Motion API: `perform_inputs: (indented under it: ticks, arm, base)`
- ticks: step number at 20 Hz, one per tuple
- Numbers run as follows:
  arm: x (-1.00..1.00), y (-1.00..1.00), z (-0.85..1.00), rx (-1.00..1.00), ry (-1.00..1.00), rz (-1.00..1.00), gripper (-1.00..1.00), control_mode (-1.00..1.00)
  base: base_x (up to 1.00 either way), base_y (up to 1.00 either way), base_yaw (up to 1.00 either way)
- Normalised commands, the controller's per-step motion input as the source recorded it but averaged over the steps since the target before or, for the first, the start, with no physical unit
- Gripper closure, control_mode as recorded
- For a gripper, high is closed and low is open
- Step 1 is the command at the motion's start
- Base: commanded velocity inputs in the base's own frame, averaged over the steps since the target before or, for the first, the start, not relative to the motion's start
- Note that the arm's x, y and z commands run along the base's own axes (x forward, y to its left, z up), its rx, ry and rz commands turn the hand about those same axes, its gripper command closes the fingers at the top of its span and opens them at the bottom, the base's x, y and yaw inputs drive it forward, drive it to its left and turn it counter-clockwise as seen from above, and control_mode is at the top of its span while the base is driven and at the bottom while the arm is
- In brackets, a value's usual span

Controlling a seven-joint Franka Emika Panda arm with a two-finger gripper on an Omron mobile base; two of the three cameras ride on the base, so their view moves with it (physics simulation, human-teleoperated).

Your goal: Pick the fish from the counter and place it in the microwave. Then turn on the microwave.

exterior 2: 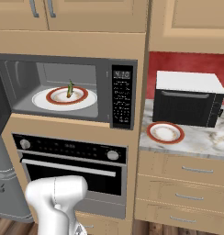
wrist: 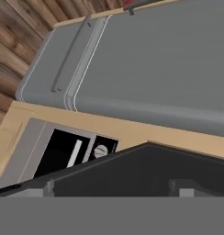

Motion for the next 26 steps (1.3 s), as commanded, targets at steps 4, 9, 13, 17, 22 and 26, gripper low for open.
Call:
perform_inputs:
  ticks: [4,9,13,17,22,26]
  arm:
    - [0.02,-0.12,-0.01,0.0,0.0,-0.05,-1.0,-1.0]
    - [0.02,-0.1,0.0,0.0,0.0,-0.04,-1.0,-1.0]
    - [0.0,-0.16,0.0,0.0,0.0,-0.04,-1.0,-1.0]
    - [-0.02,-0.33,0.02,0.0,0.0,-0.1,-1.0,-1.0]
    - [-0.01,-0.4,0.08,0.0,0.0,-0.08,-1.0,-1.0]
    - [0.0,-0.41,0.1,0.0,0.0,-0.07,-1.0,-1.0]
  base:
    - [0.0,0.0,0.0]
    - [0.0,0.0,0.0]
    - [0.0,0.0,0.0]
    - [0.0,0.0,0.0]
    - [0.0,0.0,0.0]
    - [0.0,0.0,0.0]
